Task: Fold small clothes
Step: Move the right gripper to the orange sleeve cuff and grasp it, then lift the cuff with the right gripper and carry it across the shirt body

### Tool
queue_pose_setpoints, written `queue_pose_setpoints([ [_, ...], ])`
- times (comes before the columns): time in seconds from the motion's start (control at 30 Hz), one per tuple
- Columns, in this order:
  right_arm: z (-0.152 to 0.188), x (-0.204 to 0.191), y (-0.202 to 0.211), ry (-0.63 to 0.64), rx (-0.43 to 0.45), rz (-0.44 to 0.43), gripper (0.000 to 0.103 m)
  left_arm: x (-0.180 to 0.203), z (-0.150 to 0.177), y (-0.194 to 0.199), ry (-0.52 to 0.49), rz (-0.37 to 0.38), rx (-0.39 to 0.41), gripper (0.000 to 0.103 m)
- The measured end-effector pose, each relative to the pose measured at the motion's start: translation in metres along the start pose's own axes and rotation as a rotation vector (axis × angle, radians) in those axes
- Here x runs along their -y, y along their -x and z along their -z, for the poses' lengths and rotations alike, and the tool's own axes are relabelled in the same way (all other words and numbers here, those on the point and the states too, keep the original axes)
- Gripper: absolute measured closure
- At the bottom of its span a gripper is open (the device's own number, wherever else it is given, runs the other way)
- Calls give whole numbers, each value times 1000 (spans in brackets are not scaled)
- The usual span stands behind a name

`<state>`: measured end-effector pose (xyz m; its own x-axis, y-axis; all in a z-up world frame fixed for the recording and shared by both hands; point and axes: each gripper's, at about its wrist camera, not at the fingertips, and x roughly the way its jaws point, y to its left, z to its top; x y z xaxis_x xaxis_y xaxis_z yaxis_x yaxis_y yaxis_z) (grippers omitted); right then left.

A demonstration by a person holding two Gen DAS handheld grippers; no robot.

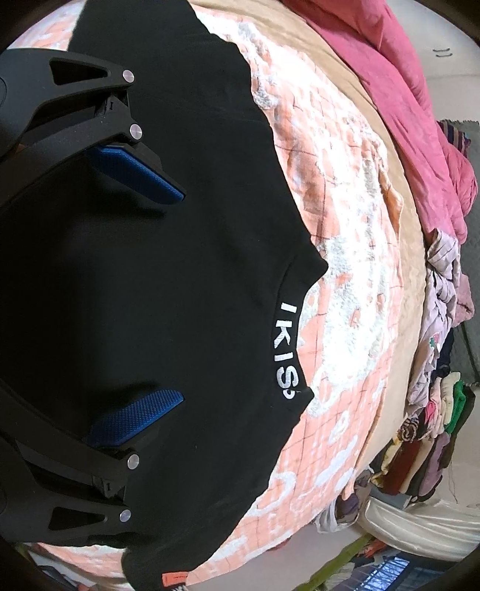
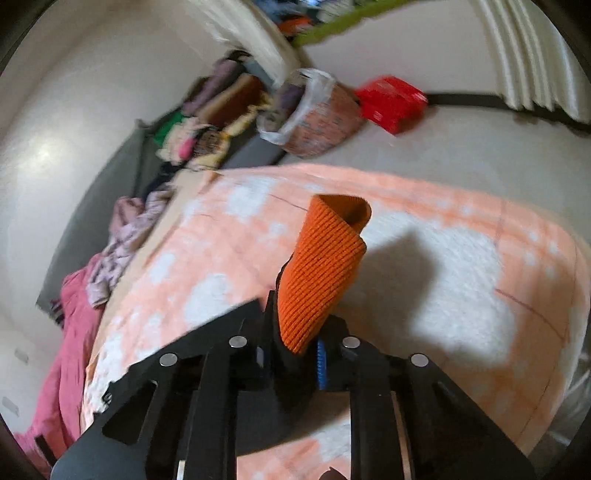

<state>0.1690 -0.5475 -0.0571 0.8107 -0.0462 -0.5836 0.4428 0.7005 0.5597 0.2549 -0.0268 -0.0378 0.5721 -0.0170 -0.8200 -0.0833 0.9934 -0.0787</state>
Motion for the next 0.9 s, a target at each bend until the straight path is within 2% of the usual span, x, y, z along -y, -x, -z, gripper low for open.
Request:
queue_pose_setpoints([
  [0.17, -2, -42, 17, 89, 33, -98, 89, -5, -2, 11, -3, -12, 12, 8],
  [0.37, 3, -105, 32, 187, 25, -236, 89, -23, -6, 34, 25, 4, 45, 8],
  [0.5, 12, -147, 39, 254, 6, -319, 89, -36, -6, 43, 47, 21, 41, 8],
  [0.7, 39, -207, 46, 345, -32, -427, 89, -56, -3, 56, 88, 52, 40, 8],
  [0.9, 76, -265, 47, 436, -86, -504, 89, -89, -1, 72, 174, 82, 61, 8],
])
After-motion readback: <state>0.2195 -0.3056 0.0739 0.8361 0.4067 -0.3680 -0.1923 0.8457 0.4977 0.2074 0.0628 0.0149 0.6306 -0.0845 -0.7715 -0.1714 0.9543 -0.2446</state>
